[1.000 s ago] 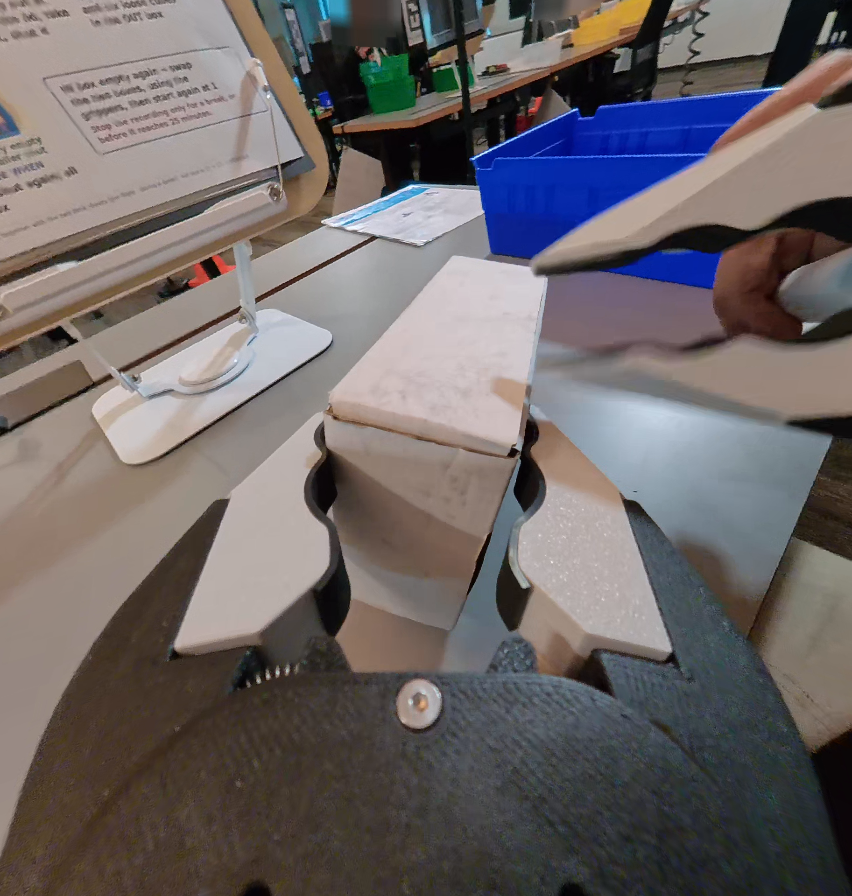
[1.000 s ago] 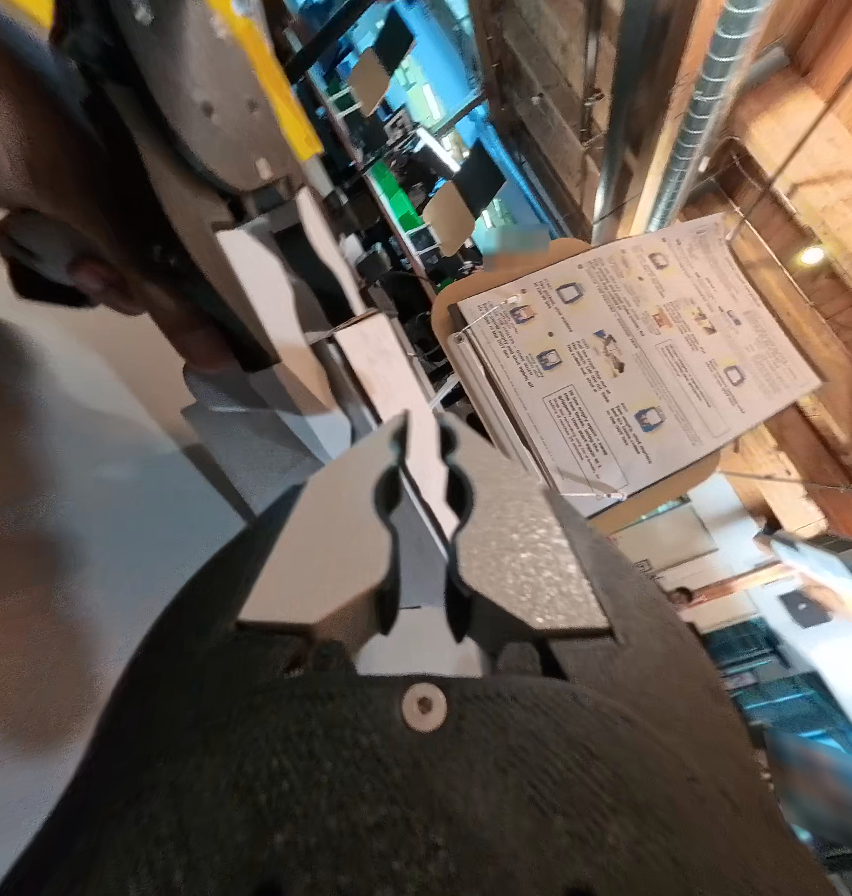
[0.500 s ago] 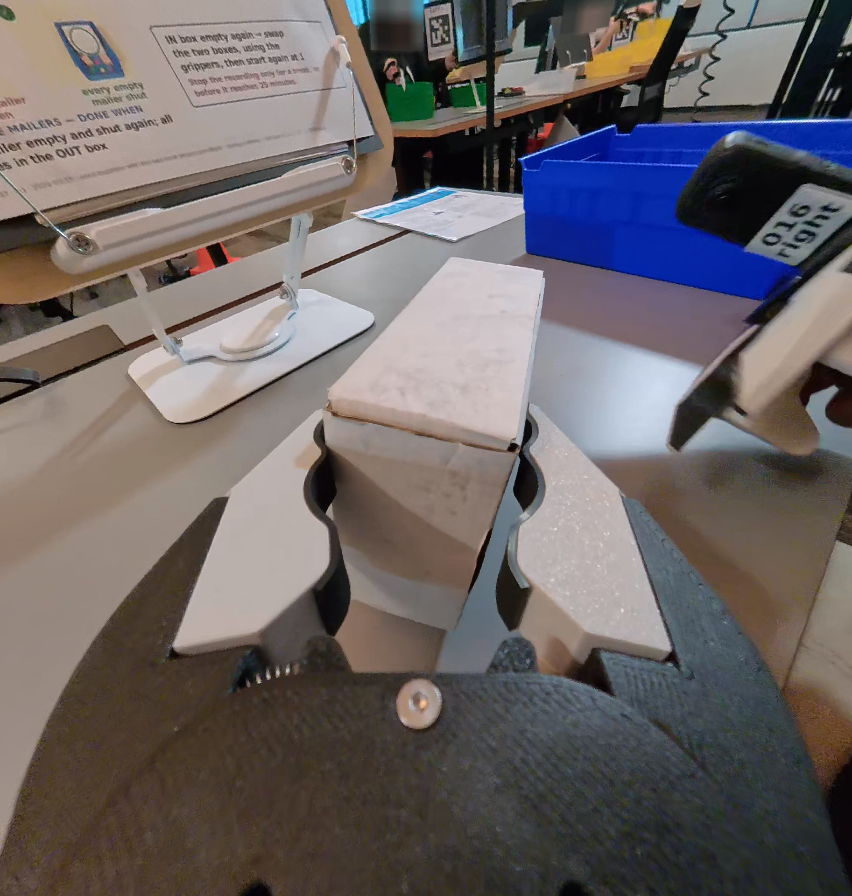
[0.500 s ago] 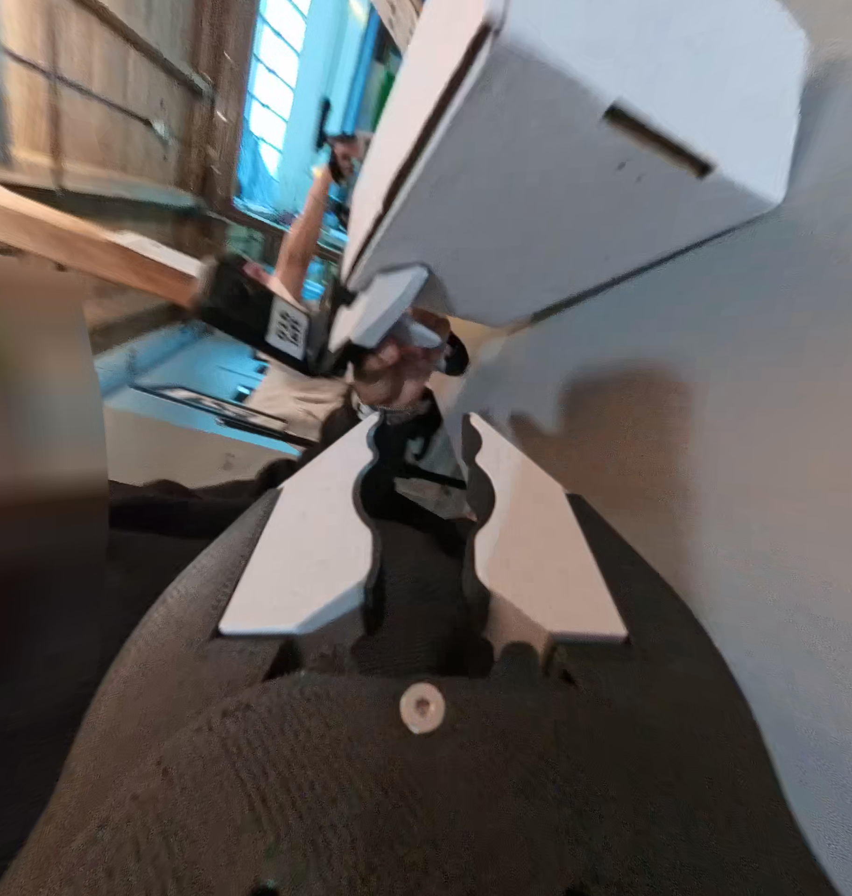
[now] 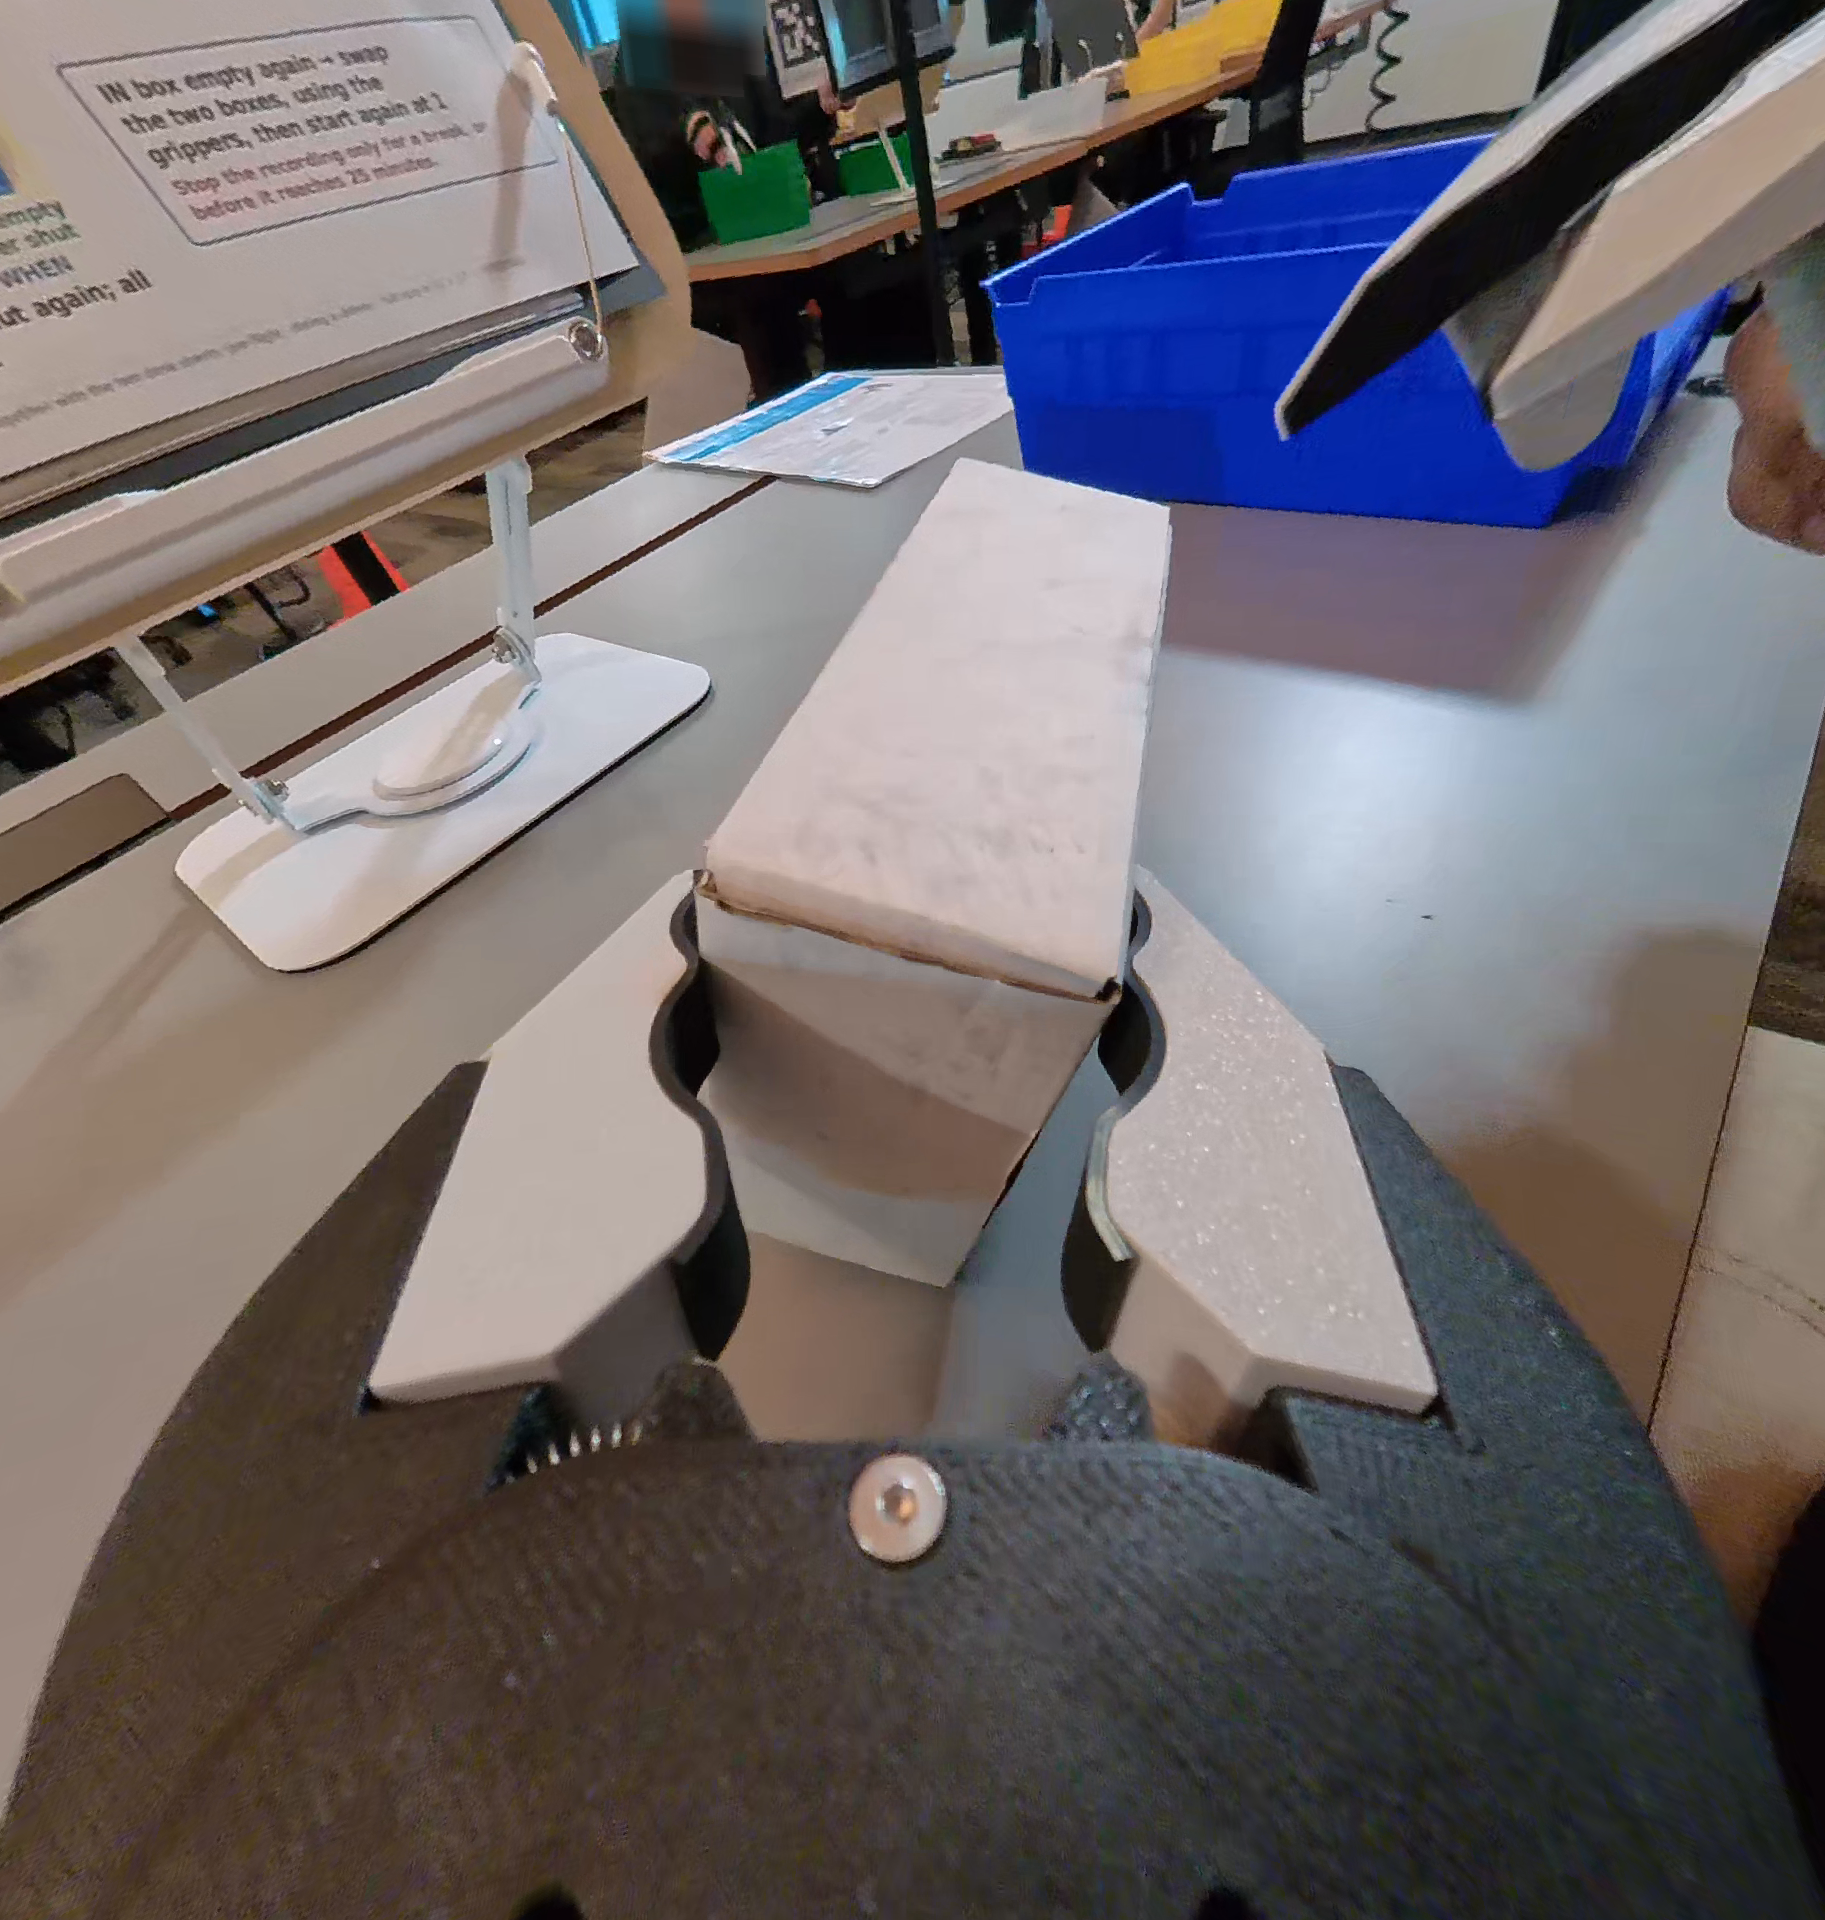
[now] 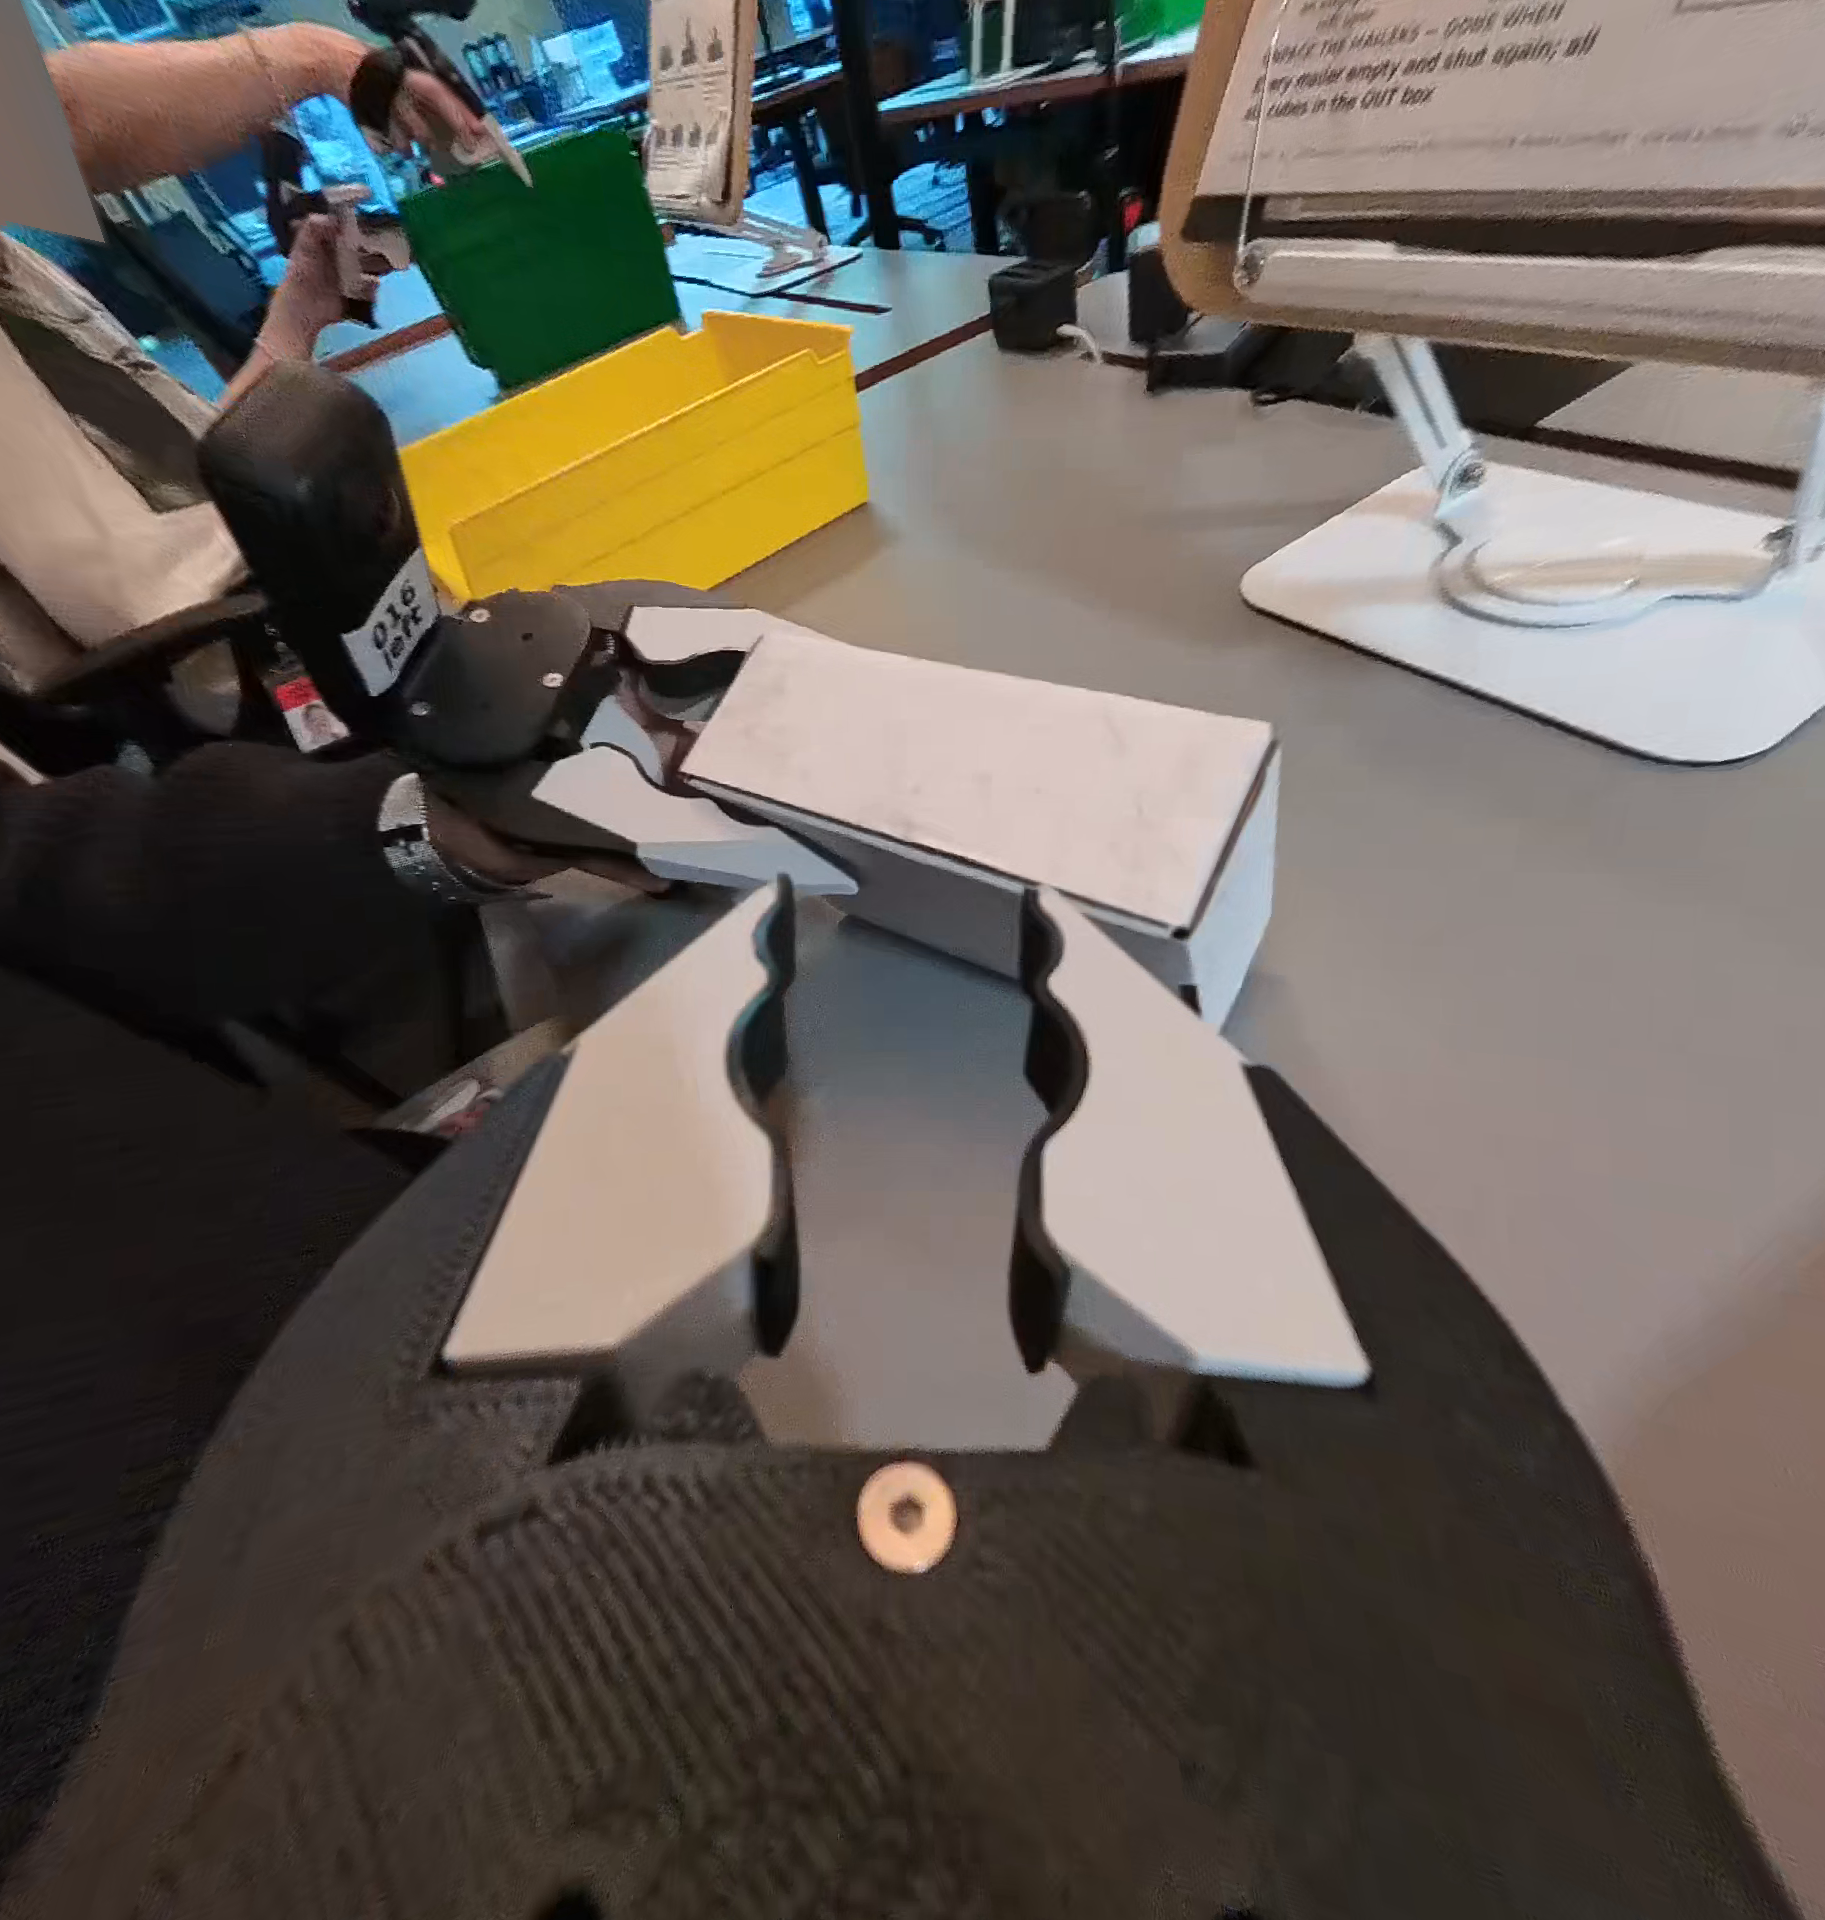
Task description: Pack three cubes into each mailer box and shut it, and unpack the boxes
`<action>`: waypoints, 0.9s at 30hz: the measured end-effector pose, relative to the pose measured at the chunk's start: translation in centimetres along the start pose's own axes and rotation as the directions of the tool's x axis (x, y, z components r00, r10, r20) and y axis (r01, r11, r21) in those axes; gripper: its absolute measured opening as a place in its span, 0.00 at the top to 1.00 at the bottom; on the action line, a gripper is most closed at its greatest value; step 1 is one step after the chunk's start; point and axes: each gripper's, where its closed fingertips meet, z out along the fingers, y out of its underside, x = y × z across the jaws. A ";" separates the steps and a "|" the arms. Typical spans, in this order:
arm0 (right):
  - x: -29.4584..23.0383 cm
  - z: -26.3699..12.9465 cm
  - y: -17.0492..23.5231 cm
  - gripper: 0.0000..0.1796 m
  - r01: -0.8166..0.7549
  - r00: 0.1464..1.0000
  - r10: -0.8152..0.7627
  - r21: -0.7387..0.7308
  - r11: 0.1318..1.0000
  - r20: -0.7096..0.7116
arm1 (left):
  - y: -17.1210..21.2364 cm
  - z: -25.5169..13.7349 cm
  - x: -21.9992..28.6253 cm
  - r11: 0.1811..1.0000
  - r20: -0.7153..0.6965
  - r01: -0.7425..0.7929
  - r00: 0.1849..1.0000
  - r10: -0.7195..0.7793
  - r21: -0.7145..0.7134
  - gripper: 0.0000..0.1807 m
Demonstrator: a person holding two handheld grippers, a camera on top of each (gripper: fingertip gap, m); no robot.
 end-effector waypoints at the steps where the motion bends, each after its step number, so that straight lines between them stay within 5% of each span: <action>1: -0.1 0.1 0.1 0.75 0.004 1.000 -0.004 0.006 1.000 0.000 | 0.0 0.0 0.1 1.000 -0.001 -0.005 1.000 0.005 0.001 0.59; 11: -0.9 -0.1 -0.6 0.63 0.204 0.977 -0.203 0.011 0.979 -0.060 | -0.2 0.0 0.9 1.000 -0.035 -0.015 0.999 0.016 0.011 0.59; 16: 2.2 0.2 0.5 0.53 0.349 0.868 -0.379 -0.148 0.925 -0.320 | -0.3 0.0 1.1 1.000 -0.040 -0.024 0.999 0.024 0.013 0.59; 20: 3.4 -1.4 -0.1 0.99 0.630 0.531 -0.636 -0.241 0.738 -0.560 | -0.3 0.0 1.1 1.000 -0.040 -0.025 0.999 0.025 0.012 0.59; 23: 0.9 -1.7 -1.6 1.00 0.792 0.333 -0.714 -0.229 0.566 -0.616 | -0.2 0.0 1.1 1.000 -0.040 -0.022 0.999 0.022 0.010 0.59; 27: -1.4 0.2 -0.3 1.00 0.811 0.379 -0.760 -0.206 0.547 -0.527 | -0.2 0.0 1.2 1.000 -0.042 -0.029 0.999 0.029 0.009 0.59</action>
